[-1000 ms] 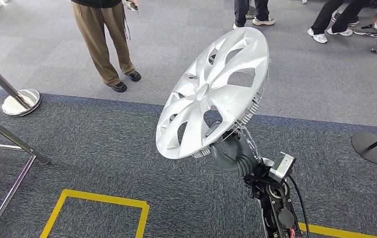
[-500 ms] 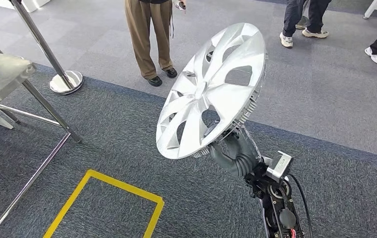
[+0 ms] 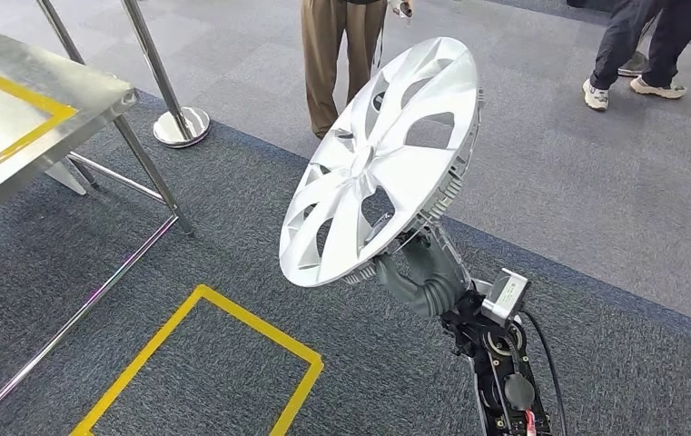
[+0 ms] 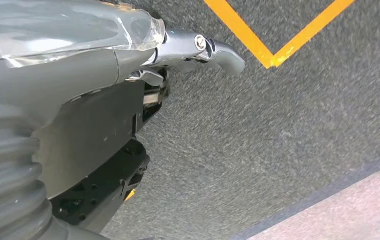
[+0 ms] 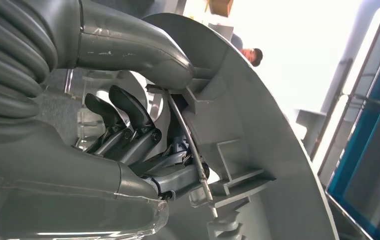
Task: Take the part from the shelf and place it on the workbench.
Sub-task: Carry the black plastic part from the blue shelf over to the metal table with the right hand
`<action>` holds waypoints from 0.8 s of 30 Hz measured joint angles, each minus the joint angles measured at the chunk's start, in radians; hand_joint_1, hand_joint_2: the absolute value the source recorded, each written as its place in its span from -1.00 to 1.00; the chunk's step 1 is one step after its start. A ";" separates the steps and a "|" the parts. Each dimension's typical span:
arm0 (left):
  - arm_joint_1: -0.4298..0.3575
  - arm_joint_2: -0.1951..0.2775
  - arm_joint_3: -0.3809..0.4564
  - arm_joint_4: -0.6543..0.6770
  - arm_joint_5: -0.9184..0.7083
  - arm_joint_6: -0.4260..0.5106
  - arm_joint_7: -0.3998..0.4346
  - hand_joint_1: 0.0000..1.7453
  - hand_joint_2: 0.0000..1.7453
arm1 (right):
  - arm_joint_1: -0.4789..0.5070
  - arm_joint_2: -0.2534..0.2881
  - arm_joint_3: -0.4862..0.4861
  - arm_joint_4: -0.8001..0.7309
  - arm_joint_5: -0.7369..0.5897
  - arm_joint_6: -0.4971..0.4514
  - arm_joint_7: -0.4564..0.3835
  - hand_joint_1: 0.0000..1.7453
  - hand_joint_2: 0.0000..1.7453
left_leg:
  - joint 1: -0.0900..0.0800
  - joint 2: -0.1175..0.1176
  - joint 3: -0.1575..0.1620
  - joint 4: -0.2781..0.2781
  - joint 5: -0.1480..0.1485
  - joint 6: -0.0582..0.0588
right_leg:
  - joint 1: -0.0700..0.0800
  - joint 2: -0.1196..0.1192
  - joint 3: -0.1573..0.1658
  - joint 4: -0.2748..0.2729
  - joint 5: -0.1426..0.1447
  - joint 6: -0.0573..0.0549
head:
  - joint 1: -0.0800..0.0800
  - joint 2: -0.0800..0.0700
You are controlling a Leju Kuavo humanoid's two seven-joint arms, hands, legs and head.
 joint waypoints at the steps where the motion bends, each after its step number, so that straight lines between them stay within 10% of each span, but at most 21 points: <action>1: 0.001 0.000 0.000 0.000 0.000 0.001 0.000 -1.00 1.00 | -0.001 0.001 0.000 0.001 -0.001 0.000 -0.001 1.00 1.00 | 0.002 -0.012 0.003 -0.002 0.001 0.006 | -0.002 -0.002 0.004 0.001 -0.004 0.006 | 0.000 0.000; 5: 0.001 -0.003 0.000 0.000 -0.002 0.005 0.000 -1.00 1.00 | 0.001 -0.002 0.000 0.005 -0.007 0.000 -0.007 1.00 1.00 | 0.014 -0.061 0.012 -0.009 0.007 0.025 | -0.008 0.088 -0.065 0.156 -0.089 0.021 | 0.009 0.000; 8: 0.002 -0.004 0.001 0.000 -0.005 0.007 0.001 -1.00 1.00 | 0.010 -0.010 0.000 0.013 -0.008 0.000 -0.013 1.00 1.00 | 0.013 -0.106 0.012 -0.008 0.007 0.027 | -0.008 0.106 -0.148 0.298 -0.120 0.021 | 0.011 0.000; 12: 0.002 -0.004 0.001 0.000 -0.007 0.006 0.002 -1.00 1.00 | 0.017 -0.014 0.000 0.015 -0.009 0.000 -0.016 1.00 1.00 | 0.015 -0.163 0.013 0.001 0.002 0.017 | -0.016 0.159 -0.055 0.066 0.007 0.015 | 0.011 0.000; 14: 0.003 -0.004 0.001 0.000 -0.008 0.005 0.005 -1.00 1.00 | 0.021 -0.015 0.000 0.015 -0.009 0.000 -0.016 1.00 1.00 | 0.015 -0.180 0.005 0.003 0.000 0.006 | -0.016 0.183 -0.031 0.012 0.022 0.011 | 0.010 0.000; 16: 0.004 -0.003 0.001 0.000 -0.011 0.002 0.006 -1.00 1.00 | 0.023 -0.014 0.000 0.014 -0.009 0.000 -0.017 1.00 1.00 | 0.018 -0.192 0.001 0.001 0.002 -0.006 | -0.013 0.166 -0.031 0.010 0.024 0.000 | 0.009 0.000; 18: 0.005 -0.002 0.001 0.000 -0.016 0.000 0.007 -1.00 1.00 | 0.026 -0.012 -0.001 0.012 -0.008 0.000 -0.017 1.00 1.00 | 0.015 -0.156 -0.015 0.028 -0.018 -0.015 | -0.016 0.145 -0.026 0.006 0.025 -0.013 | 0.005 0.000; 22: 0.003 0.000 -0.001 0.000 -0.029 -0.006 0.010 -1.00 1.00 | 0.043 -0.012 -0.005 0.008 -0.007 0.000 -0.016 1.00 1.00 | 0.013 -0.075 -0.136 0.267 -0.125 -0.023 | -0.014 0.093 -0.024 0.003 0.021 -0.027 | -0.003 0.000; 24: 0.002 0.002 -0.006 0.000 -0.039 -0.010 0.013 -1.00 1.00 | 0.050 -0.013 -0.006 0.008 -0.006 0.000 -0.016 1.00 1.00 | 0.013 -0.071 -0.143 0.279 -0.110 -0.023 | -0.013 0.066 -0.021 0.003 0.018 -0.026 | -0.003 0.000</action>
